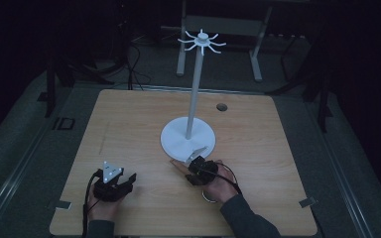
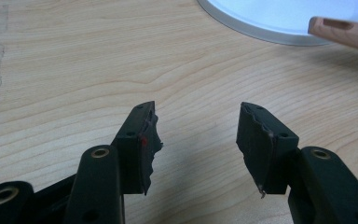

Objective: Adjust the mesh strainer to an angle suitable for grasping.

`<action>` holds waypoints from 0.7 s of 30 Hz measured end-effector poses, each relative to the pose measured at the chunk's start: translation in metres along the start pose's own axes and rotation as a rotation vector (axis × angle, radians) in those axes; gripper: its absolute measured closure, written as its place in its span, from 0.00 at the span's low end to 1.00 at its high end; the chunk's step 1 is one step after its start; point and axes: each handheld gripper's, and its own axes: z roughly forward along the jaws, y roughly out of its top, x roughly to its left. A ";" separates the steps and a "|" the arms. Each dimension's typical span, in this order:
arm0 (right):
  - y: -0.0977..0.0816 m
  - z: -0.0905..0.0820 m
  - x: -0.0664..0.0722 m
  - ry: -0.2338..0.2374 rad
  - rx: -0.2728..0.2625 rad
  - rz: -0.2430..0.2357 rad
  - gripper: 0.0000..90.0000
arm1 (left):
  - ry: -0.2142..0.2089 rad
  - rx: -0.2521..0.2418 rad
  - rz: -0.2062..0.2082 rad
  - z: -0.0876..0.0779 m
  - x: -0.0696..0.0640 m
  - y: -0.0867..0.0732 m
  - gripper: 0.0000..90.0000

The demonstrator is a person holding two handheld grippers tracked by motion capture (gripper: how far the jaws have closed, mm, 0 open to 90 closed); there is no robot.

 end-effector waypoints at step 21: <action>-0.004 -0.017 -0.014 -0.049 -0.114 0.074 0.76 | 0.001 0.005 0.002 0.001 0.000 0.000 0.53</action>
